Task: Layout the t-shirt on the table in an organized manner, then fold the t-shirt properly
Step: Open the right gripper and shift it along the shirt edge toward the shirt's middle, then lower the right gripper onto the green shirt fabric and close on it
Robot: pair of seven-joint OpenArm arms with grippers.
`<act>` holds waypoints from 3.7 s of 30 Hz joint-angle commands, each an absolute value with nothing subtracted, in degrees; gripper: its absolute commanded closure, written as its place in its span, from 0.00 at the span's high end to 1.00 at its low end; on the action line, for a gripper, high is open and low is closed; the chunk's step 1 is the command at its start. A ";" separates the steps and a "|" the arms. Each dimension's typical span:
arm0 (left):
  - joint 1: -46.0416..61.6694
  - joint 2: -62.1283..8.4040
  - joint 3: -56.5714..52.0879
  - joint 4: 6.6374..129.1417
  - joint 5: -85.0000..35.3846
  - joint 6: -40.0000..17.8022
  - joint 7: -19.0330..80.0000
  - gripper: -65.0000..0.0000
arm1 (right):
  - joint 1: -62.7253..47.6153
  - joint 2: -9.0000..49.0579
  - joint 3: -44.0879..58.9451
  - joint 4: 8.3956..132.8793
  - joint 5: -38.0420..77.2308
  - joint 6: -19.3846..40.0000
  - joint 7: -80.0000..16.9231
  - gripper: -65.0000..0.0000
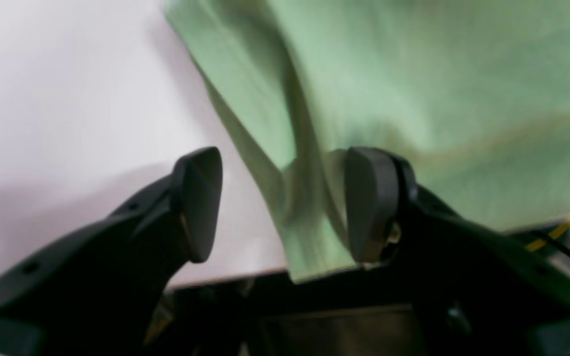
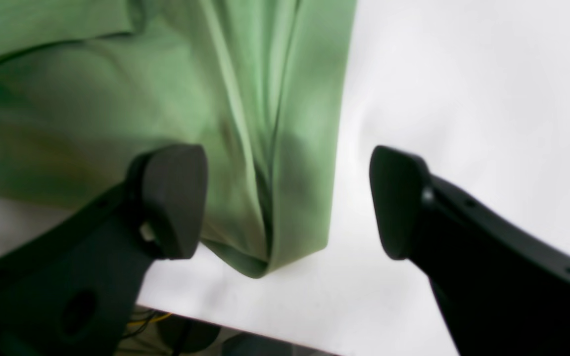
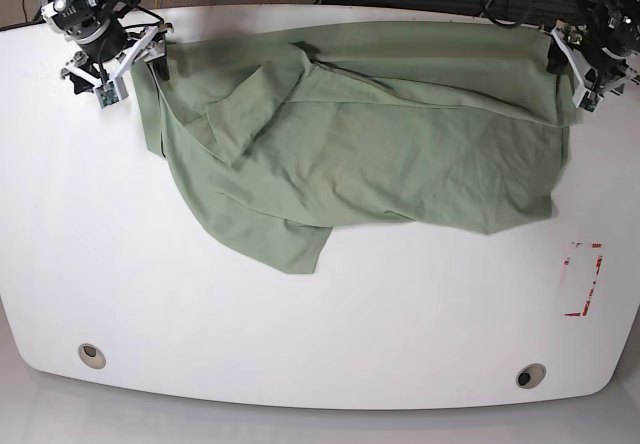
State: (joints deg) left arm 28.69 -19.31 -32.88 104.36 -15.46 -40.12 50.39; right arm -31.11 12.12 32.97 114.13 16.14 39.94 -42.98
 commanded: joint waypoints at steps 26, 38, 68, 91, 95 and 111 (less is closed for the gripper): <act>22.46 -20.44 -33.54 107.12 -15.69 -40.00 54.11 0.56 | -24.92 10.68 28.97 113.98 47.34 40.00 -65.45 0.75; 22.46 -20.26 -33.27 107.03 -15.60 -40.00 54.02 0.56 | -23.16 9.19 23.25 113.54 45.41 40.00 -67.30 0.75; 21.05 -20.44 -33.45 107.03 -15.60 -40.00 54.02 0.56 | -11.56 6.46 22.02 104.57 35.03 40.00 -67.30 0.75; 21.05 -20.44 -33.27 106.95 -15.60 -40.00 54.02 0.56 | -11.47 4.88 19.65 104.48 35.21 40.00 -67.30 0.12; 21.05 -20.44 -33.27 106.95 -15.60 -40.00 54.02 0.56 | -11.47 4.88 19.65 104.48 35.21 40.00 -67.30 0.00; 21.14 -20.44 -33.27 106.95 -15.60 -40.00 54.02 0.56 | -5.41 2.86 19.65 104.48 35.30 40.00 -67.30 0.00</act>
State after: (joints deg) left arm 21.12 -19.40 -32.88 106.19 -15.27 -40.12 54.63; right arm -7.01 2.46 19.44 103.63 34.15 39.90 -68.18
